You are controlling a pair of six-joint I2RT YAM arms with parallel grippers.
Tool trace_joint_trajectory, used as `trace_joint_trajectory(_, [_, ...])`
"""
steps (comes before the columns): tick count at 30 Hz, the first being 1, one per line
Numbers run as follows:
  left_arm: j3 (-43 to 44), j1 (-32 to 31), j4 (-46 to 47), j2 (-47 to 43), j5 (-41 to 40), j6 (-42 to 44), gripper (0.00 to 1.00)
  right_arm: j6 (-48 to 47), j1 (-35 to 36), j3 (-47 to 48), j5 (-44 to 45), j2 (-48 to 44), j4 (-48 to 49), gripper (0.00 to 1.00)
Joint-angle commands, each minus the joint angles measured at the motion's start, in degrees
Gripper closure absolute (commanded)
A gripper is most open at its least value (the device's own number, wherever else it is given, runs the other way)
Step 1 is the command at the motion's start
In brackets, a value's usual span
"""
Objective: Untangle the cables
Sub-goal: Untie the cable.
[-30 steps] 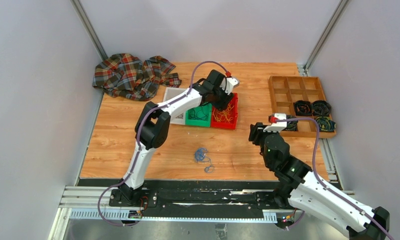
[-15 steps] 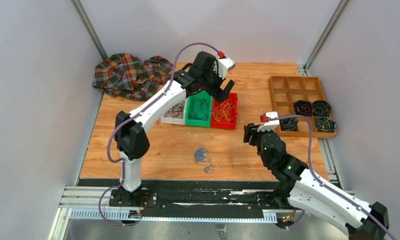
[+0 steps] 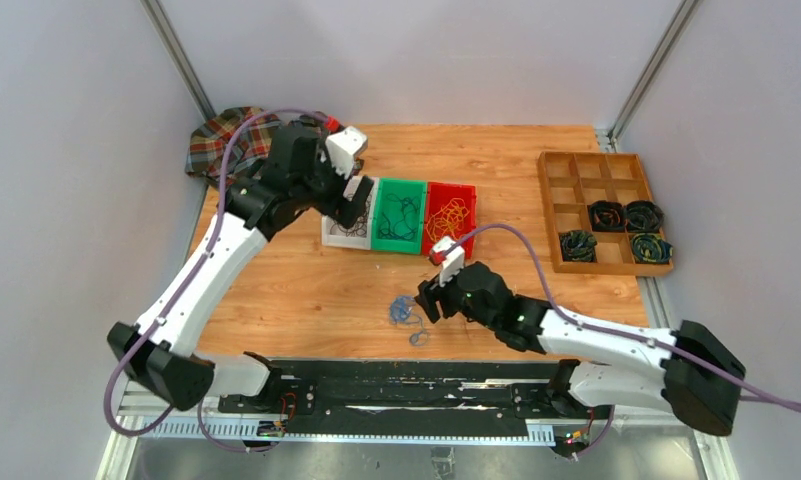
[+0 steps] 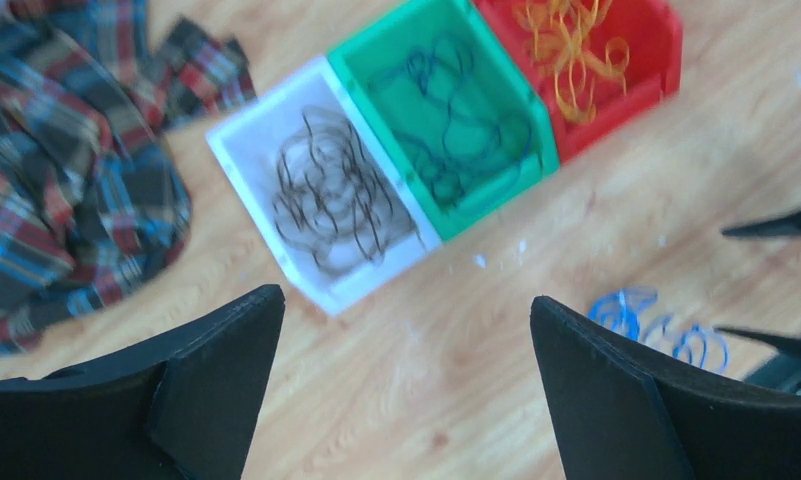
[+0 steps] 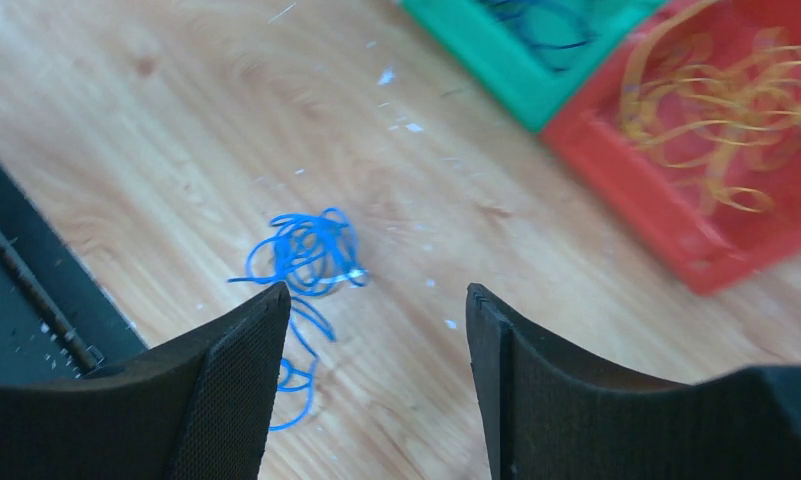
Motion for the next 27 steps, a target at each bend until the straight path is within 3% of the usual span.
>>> trace_joint_trajectory(1, [-10.85, 2.56, -3.62, -8.68, 5.29, 3.50, 0.02, 0.33, 1.96, 3.43, -9.60, 9.46, 7.07, 0.35])
trace_joint_trajectory(6, [-16.17, 9.05, -6.52, -17.04, 24.55, 5.97, 0.02, -2.55, 1.73, 3.31, -10.89, 18.42, 11.58, 0.36])
trace_joint_trajectory(9, [-16.70, 9.20, -7.43, -20.33, 25.18, 7.85, 0.02, -2.69, 1.70, 4.37, -12.41, 21.37, 12.04, 0.43])
trace_joint_trajectory(11, [-16.55, 9.21, -9.32, -20.21, 24.30, 9.98, 0.02, -2.42, 1.68, 6.44, -13.44, 24.20, 10.66, 0.55])
trace_joint_trajectory(15, [-16.68, 9.99, -12.88, -17.63, 23.28, 12.56, 0.02, -2.39, 1.63, 11.43, -12.74, 26.31, 4.76, 0.95])
trace_joint_trajectory(16, [-16.95, 10.38, -13.49, -17.14, 24.24, 13.18, 0.02, -2.34, 1.57, 12.44, -12.37, 25.86, 3.25, 0.99])
trace_joint_trajectory(22, [-17.73, 10.98, -13.99, -16.22, 27.13, 16.42, 0.02, -2.47, 1.52, 14.63, -13.18, 17.60, -1.18, 0.99])
trace_joint_trajectory(27, [-18.93, 10.96, -13.91, -14.73, 34.03, 17.74, 0.01, -2.16, 1.44, 16.13, -16.59, 11.77, -2.08, 0.99])
